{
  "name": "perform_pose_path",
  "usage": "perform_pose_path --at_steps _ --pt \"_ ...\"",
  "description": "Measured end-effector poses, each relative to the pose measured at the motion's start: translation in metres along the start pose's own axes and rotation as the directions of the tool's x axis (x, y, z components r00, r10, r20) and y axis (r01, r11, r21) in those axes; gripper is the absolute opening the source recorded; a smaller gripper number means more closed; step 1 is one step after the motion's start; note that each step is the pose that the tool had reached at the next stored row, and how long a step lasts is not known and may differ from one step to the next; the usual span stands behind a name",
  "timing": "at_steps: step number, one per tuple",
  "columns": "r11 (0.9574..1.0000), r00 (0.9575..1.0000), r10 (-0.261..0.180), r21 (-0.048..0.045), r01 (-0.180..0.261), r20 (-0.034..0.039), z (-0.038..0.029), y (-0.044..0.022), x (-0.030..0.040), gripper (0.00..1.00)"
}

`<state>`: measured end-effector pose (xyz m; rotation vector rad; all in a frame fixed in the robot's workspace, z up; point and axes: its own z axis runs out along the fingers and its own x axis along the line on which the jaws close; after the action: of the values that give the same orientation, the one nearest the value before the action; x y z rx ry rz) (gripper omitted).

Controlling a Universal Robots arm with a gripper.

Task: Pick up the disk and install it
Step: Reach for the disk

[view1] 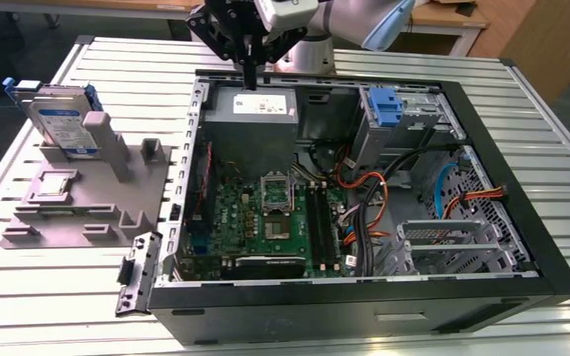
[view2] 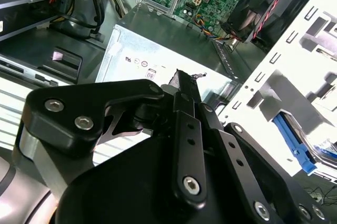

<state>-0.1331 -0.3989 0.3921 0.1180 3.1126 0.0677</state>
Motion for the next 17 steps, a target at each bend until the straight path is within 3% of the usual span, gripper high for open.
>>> perform_pose_path --at_steps 17 --pt "1.0000 1.0000 0.000 0.0002 0.000 -0.0013 0.0016 -0.0007 0.0079 0.10"
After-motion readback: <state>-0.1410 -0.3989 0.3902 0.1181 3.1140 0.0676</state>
